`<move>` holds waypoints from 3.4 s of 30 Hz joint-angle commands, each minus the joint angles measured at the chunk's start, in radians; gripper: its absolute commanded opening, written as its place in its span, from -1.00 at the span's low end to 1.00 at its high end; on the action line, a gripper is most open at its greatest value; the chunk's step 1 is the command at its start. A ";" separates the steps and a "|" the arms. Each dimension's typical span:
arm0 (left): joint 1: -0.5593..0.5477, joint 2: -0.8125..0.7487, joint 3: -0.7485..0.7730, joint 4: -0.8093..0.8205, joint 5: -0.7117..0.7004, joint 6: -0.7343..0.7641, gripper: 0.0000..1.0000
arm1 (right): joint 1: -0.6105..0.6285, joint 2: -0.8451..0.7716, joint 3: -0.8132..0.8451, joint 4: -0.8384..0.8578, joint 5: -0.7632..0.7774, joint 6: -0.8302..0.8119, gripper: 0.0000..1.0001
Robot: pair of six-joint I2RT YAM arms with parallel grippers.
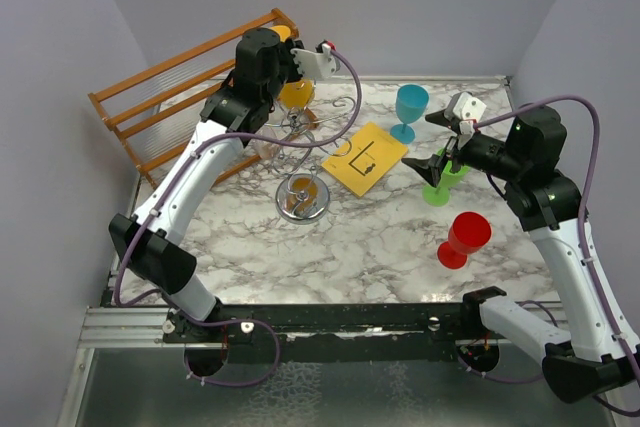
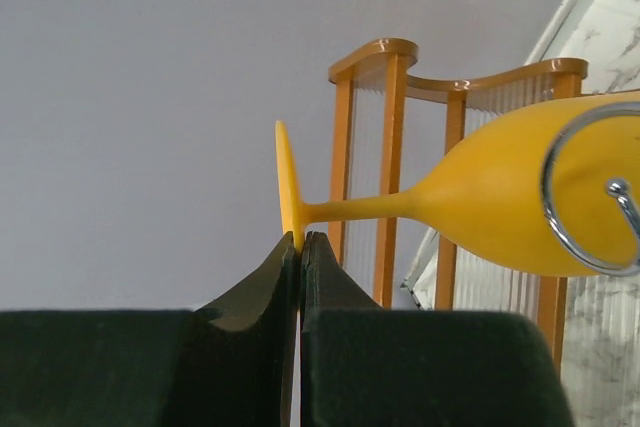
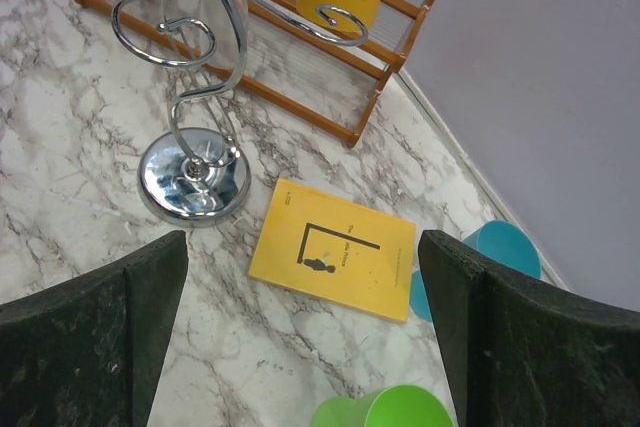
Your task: Place the wine glass upside down on the wine glass rack
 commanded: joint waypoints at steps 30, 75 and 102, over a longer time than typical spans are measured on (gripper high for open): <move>-0.029 -0.158 -0.065 -0.190 0.238 0.022 -1.00 | -0.019 -0.004 -0.011 0.007 -0.024 -0.009 0.95; -0.030 -0.129 -0.013 -0.283 0.473 0.031 -1.00 | -0.020 0.016 -0.018 0.020 -0.019 -0.016 0.96; -0.029 -0.124 -0.096 -0.218 0.536 0.172 -1.00 | -0.020 0.054 -0.008 0.017 -0.007 -0.025 0.96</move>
